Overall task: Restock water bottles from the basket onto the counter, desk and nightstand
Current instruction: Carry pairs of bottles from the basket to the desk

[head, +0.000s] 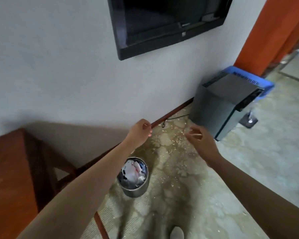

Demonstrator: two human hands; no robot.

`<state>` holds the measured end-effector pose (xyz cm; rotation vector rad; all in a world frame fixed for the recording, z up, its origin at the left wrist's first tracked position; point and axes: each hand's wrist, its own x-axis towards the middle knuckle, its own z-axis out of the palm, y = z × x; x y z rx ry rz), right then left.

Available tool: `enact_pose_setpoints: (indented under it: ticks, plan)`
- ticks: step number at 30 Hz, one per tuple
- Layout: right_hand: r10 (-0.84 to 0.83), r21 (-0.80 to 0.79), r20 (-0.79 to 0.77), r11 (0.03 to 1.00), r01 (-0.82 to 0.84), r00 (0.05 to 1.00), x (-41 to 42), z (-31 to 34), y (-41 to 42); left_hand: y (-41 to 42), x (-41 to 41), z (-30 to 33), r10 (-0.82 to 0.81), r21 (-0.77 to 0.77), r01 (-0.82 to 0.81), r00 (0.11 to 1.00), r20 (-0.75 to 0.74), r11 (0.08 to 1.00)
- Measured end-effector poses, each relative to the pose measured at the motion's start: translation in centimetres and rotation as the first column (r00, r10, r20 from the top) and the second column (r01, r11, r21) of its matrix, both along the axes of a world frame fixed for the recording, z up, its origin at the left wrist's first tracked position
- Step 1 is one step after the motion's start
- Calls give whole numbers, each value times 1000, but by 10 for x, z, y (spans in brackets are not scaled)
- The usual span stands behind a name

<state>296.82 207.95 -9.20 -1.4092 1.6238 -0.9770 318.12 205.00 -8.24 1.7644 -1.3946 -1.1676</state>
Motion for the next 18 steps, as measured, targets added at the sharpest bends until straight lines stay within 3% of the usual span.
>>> enact_pose_setpoints:
  ticks: [8, 18]
  plan:
    - [-186, 18, -45, 982, 187, 981, -149, -2, -41, -85, -145, 8, -196, -56, 201, 977, 83, 978]
    - [-377, 17, -26, 926, 377, 926, -278, 1, -99, -196, -283, 4, -378, -92, 385, 922, 82, 918]
